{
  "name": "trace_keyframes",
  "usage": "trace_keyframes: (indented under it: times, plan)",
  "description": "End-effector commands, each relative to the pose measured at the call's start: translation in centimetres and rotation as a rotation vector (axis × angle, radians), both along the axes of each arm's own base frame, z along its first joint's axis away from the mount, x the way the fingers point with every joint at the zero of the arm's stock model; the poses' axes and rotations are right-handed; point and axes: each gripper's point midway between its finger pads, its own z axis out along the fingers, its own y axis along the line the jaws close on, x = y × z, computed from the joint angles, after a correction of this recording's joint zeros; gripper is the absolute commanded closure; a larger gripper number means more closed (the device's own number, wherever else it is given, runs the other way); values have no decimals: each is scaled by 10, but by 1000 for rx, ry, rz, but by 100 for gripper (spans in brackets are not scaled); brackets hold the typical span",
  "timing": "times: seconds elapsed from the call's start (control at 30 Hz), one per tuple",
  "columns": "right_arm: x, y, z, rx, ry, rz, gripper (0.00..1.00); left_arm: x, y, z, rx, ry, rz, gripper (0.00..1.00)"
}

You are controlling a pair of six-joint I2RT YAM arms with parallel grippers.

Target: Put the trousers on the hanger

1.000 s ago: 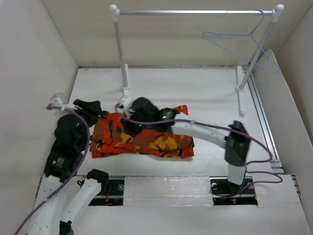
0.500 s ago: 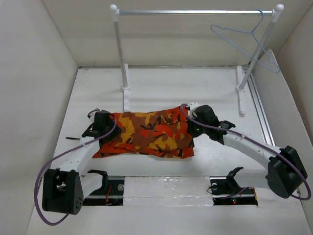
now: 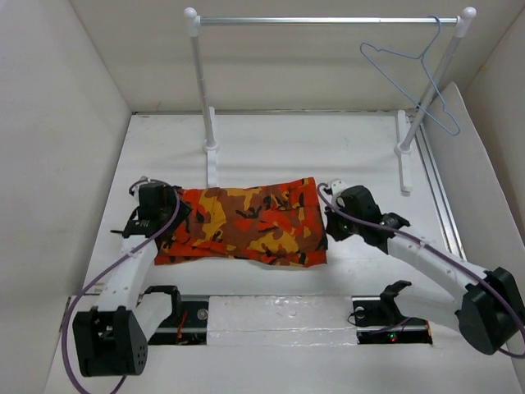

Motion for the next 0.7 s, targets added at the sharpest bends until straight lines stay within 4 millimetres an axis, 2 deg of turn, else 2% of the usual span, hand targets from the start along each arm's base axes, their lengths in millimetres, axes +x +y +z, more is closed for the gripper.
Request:
trace_keyframes:
  times: [0.0,0.03,0.07,0.13,0.17,0.2,0.23,0.27,0.3,0.33,0.37,0.4,0.47,0.5,0.53,0.57,0.6,0.63,0.67]
  plan:
    - [19,35,75,118,-178,112,90,29,-21,91,-7,-255,-98,56]
    - [19,47,85,164,-199,151,88,30,-27,102,-8,-281,-117,56]
    - [31,58,96,197,-241,166,88,30,-34,108,-17,-290,-138,57]
    - [48,65,99,224,-259,175,96,28,-54,112,-75,-300,-215,61]
    - [60,69,80,203,-223,190,100,28,-59,114,-97,-316,-235,62]
    - [77,75,85,235,-247,193,100,25,-63,105,-115,-300,-248,62]
    - [84,81,80,253,-240,243,100,23,-65,100,-127,-293,-260,63]
    - [99,75,72,257,-232,232,100,21,-68,97,-140,-295,-275,63]
    - [115,76,49,248,-185,223,100,17,-70,88,-144,-278,-285,63]
    - [121,74,40,254,-157,219,100,16,-71,85,-145,-267,-299,64]
    - [138,66,36,269,-173,191,100,15,-73,83,-138,-267,-328,64]
    - [143,62,15,265,-128,175,100,16,-75,83,-134,-272,-345,64]
    - [158,56,6,289,-124,145,100,21,-80,87,-122,-294,-401,64]
    - [163,51,0,307,-118,134,100,27,-84,98,-129,-327,-431,64]
    - [157,59,-12,357,-61,151,100,31,-97,98,-177,-320,-495,63]
    - [158,65,-12,384,-53,163,100,38,-110,107,-181,-350,-557,63]
    - [155,74,-11,395,-44,193,100,51,-124,139,-165,-405,-609,63]
    - [152,81,0,411,-56,227,100,68,-131,127,-84,-348,-595,63]
    - [150,86,12,404,-64,250,100,62,-175,159,-7,-376,-723,62]
